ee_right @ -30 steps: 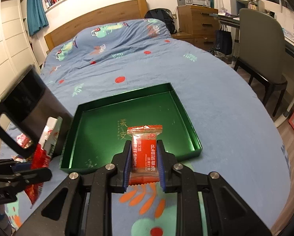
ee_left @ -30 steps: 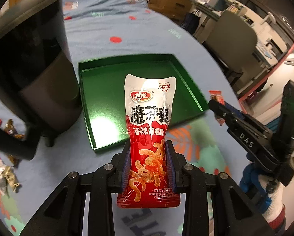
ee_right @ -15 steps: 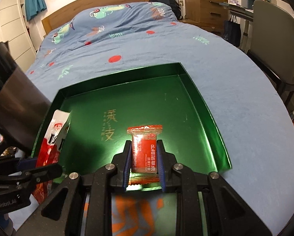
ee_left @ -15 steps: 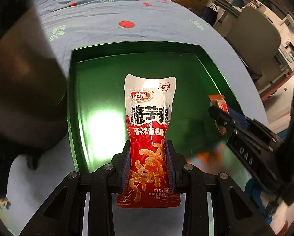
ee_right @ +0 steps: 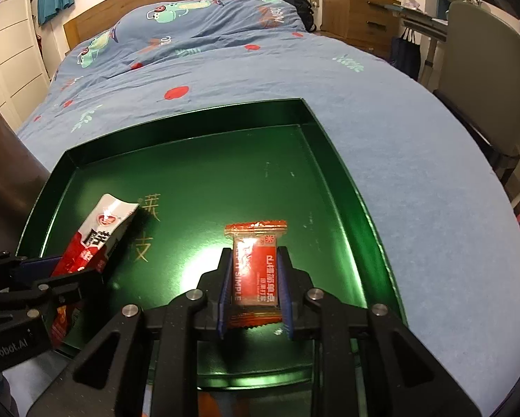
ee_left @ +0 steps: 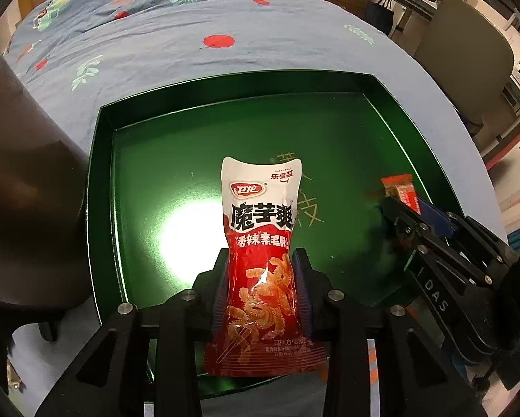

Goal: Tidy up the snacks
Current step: 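Open both tools to drop the red bag and red packet into the tray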

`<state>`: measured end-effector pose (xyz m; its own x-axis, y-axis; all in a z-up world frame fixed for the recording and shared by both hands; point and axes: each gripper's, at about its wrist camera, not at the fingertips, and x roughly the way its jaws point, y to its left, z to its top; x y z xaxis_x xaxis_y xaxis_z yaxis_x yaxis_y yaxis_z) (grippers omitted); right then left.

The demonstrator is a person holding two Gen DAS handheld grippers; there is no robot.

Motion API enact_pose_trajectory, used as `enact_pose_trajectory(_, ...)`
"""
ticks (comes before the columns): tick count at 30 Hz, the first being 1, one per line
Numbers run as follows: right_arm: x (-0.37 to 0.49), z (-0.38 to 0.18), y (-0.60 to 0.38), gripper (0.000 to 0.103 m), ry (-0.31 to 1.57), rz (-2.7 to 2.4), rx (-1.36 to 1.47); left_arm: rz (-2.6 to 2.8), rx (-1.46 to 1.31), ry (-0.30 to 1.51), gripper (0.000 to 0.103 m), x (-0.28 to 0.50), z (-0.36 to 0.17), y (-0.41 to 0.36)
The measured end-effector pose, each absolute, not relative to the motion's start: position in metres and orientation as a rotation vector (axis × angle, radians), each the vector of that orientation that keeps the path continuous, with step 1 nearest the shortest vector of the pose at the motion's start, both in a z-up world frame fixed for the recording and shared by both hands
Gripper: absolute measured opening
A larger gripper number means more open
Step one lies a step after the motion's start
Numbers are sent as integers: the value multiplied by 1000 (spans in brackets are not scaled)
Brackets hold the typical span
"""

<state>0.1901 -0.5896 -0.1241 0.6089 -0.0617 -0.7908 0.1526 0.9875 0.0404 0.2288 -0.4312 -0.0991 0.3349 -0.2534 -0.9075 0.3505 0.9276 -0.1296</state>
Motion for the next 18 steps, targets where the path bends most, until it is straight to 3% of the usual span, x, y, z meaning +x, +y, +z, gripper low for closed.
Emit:
enact_pose_trajectory(2, 188, -124, -591, 95, 909, -126, 109, -391, 95, 1166, 33, 230, -100, -433)
enact_pose_trajectory(4, 186, -123, -592, 103, 913, -132, 110, -384, 98, 1163, 36, 231, -99, -434)
enact_pose_trajectory(18, 150, -86, -589, 103, 858, -146, 147, -405, 168, 1079, 46, 184, -53, -429)
